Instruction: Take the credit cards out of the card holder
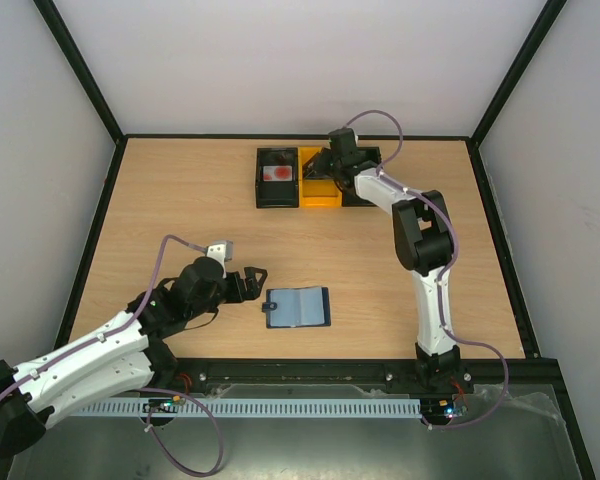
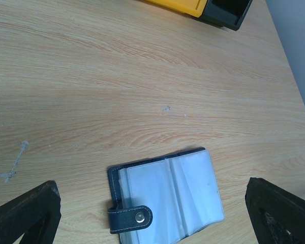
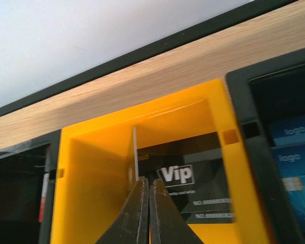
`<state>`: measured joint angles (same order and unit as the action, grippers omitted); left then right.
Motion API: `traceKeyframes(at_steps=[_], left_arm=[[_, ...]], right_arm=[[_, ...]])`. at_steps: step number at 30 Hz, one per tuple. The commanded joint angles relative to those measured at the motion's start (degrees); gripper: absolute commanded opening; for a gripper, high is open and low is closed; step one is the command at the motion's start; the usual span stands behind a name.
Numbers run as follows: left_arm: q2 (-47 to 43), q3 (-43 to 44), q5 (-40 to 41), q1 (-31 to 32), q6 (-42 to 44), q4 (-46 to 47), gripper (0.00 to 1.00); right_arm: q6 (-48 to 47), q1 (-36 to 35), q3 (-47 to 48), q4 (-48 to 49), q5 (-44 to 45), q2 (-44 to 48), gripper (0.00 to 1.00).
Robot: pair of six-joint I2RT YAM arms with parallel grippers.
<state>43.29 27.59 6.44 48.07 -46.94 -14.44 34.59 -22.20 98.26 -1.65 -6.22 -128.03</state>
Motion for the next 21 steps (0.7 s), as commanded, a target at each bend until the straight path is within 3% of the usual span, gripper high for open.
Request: traceKeyframes(at_steps=[1, 6, 14, 21], left_arm=[[0.2, 0.7, 0.1, -0.3, 0.4, 0.8, 1.00], [-0.2, 0.4, 0.0, -0.3, -0.1, 0.0, 1.00], [-0.7, 0.3, -0.1, -0.3, -0.4, 0.0, 1.00], [-0.3, -0.1, -0.2, -0.4, -0.6, 0.7, 1.00]], right_arm=[[-2.1, -0.1, 3.3, -4.4, 5.1, -1.1, 0.02], [-2.2, -0.2, 4.1, -5.3, 4.6, -0.8, 0.02], [-0.3, -0.5, 2.3, 1.7, -9.0, 0.1, 0.02], [0.1, -0.9, 2.1, 0.3, -5.5, -2.6, 0.02]])
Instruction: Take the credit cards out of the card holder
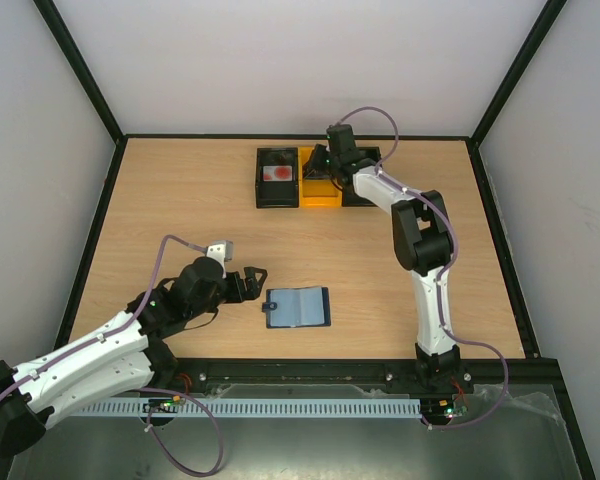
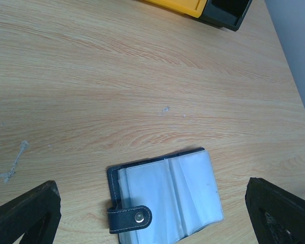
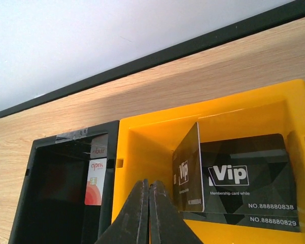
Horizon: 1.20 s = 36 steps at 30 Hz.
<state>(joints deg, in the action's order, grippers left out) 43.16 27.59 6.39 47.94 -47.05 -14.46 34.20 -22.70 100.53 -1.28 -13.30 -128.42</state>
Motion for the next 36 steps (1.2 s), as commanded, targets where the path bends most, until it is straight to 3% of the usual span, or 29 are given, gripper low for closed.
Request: traceKeyframes(at_steps=[1, 11, 20, 29, 36], left_arm=[[0.0, 0.0, -0.3, -0.3, -0.5, 0.8, 1.00], [1.2, 0.5, 0.2, -0.3, 0.3, 0.2, 1.00], [1.3, 0.8, 0.0, -0.4, 0.0, -1.4, 1.00], [5.7, 1.9, -1.0, -0.4, 1.3, -4.8, 1.00], [9.2, 3.4, -7.2, -0.4, 2.2, -3.6, 0.96]], right_arm=[[0.1, -0.4, -0.1, -0.9, 2.7, -2.5, 0.02], [-3.7, -0.4, 6.2, -9.3, 11.2, -3.9, 0.02], [-3.8, -0.5, 5.0, -11.4, 9.9, 2.0, 0.02], [-0.6, -1.9, -13.1, -5.8, 3.5, 17.2, 0.05], [2.8, -4.0, -27.4, -4.2, 1.3, 28.8, 0.10]])
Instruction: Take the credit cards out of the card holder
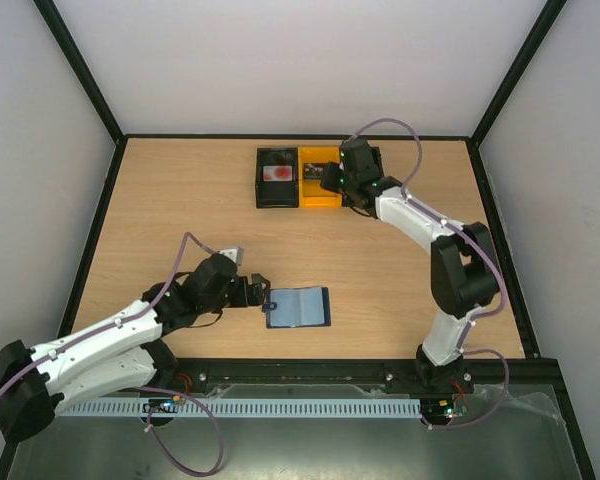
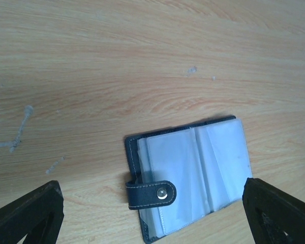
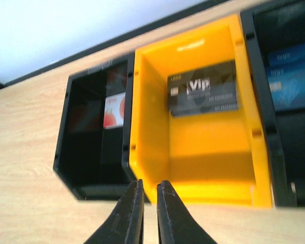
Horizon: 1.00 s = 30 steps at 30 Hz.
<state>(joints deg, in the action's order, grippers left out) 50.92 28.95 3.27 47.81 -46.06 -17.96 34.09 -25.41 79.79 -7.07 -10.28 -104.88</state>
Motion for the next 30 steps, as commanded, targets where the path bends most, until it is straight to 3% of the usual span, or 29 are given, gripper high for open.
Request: traceKeyframes(at_steps=[1, 9, 17, 23, 30], left_arm=[[2.0, 2.3, -4.2, -0.3, 1.2, 0.0, 0.95], [5.5, 0.5, -11.3, -0.3, 0.2, 10.1, 0.88], [10.4, -5.4, -19.9, -0.3, -4.9, 27.3, 0.89], [14.7, -8.4, -24.9, -0.4, -7.4, 36.6, 0.95], [19.3, -9.6, -27.7, -0.4, -9.7, 41.6, 0.95]], right_arm=[[4.8, -1.7, -9.0, 1.8, -1.9, 7.1, 0.11], [7.1, -6.4, -26.4, 2.4, -5.5, 21.3, 0.22], [14.3, -13.8, -42.1, 10.0, -6.7, 33.2, 0.22], [21.2, -22.1, -50.8, 17.8, -6.2, 34.4, 0.22], [26.0, -29.7, -54.6, 25.3, -6.0, 29.9, 0.18]])
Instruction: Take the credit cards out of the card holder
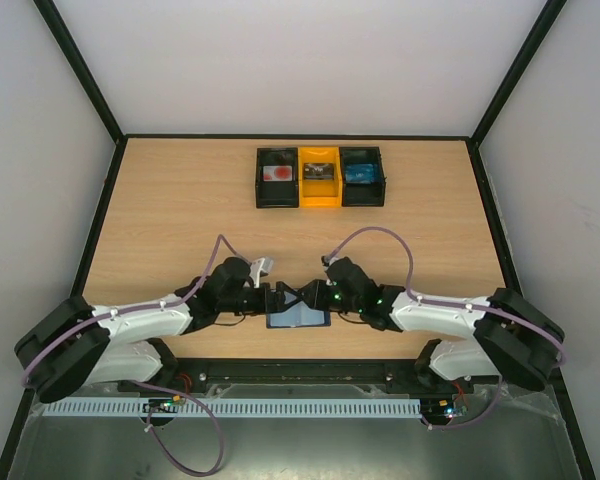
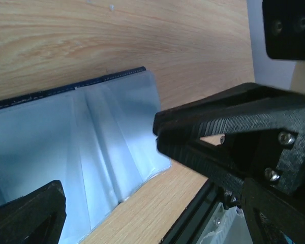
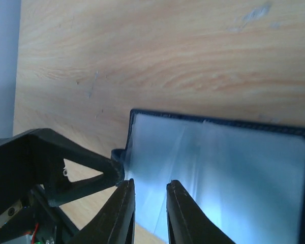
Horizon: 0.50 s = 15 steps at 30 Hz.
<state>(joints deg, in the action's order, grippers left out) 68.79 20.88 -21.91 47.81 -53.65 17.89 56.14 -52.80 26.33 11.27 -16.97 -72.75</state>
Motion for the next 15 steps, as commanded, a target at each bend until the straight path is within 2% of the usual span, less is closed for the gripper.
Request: traceKeyframes(at_steps=[1, 5, 9, 15], left_arm=[[1.7, -1.8, -2.6, -0.4, -2.6, 6.4, 0.95], [2.8, -1.2, -0.1, -0.5, -2.1, 3.4, 0.94], [1.8, -2.1, 4.3, -1.4, -1.9, -0.2, 0.91], [1.5, -2.4, 6.2, -2.6, -0.3, -4.2, 0.77]], right_arm=[[4.4, -2.8, -1.5, 8.2, 0.7, -2.8, 0.16], [5.5, -4.4, -1.7, 11.3, 0.3, -5.8, 0.15], [5.6, -5.4, -1.5, 12.1, 0.5, -8.0, 0.18], [6.1, -5.9, -3.2, 13.3, 1.8, -10.0, 0.16]])
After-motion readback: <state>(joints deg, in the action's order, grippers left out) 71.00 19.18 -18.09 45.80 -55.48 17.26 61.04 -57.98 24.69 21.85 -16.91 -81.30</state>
